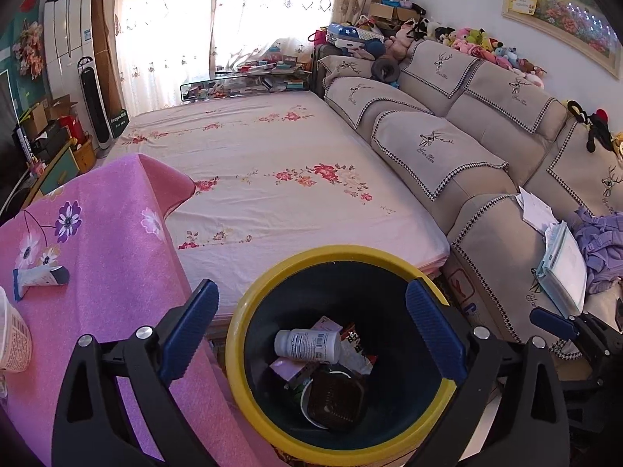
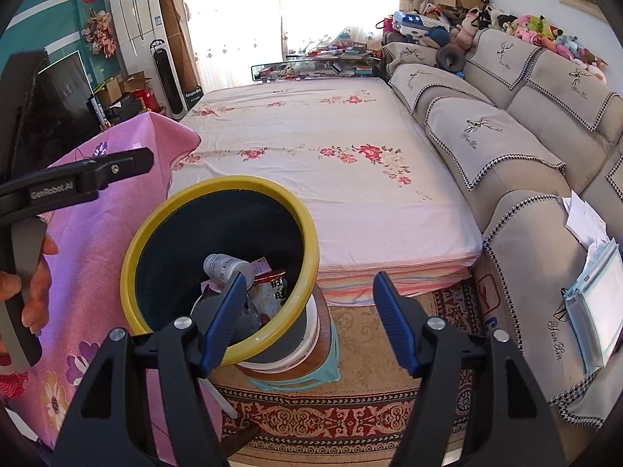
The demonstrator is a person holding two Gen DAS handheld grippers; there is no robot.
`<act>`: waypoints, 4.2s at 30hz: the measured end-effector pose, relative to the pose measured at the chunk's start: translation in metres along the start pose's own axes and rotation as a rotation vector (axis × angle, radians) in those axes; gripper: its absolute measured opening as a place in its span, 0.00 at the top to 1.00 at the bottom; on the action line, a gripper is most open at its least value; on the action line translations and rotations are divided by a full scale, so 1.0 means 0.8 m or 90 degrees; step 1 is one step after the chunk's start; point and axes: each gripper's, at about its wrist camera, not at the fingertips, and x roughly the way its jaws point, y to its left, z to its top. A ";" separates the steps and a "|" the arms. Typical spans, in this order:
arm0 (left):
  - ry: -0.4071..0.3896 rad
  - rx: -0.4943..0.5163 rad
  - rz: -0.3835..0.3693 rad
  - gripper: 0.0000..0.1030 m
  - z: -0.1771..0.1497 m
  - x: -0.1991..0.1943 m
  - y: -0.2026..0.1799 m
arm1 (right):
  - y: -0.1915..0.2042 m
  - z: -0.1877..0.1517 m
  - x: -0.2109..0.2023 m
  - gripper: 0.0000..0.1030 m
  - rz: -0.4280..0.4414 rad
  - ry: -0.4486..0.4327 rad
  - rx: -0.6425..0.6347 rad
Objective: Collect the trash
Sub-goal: 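Carry the pill bottle over the yellow bin and open the left gripper, then grasp the white tissue from the bowl with the right gripper, then carry the tissue over the yellow bin and open the right gripper, then grasp the rim of the white bowl with the left gripper and lift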
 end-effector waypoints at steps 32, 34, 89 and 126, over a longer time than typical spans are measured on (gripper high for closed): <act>-0.096 -0.292 0.249 0.05 -0.287 -0.375 0.408 | 0.477 0.091 0.020 0.38 0.276 0.003 -0.323; -0.101 -0.290 0.254 0.05 -0.289 -0.378 0.411 | 0.511 0.100 0.032 0.38 0.289 0.016 -0.329; -0.057 -0.207 0.219 0.05 -0.280 -0.336 0.344 | 0.226 0.105 -0.061 0.94 0.083 -0.069 -0.141; -0.044 -0.065 0.176 0.05 -0.144 -0.230 0.283 | 0.159 0.053 0.025 0.44 0.028 -0.023 -0.089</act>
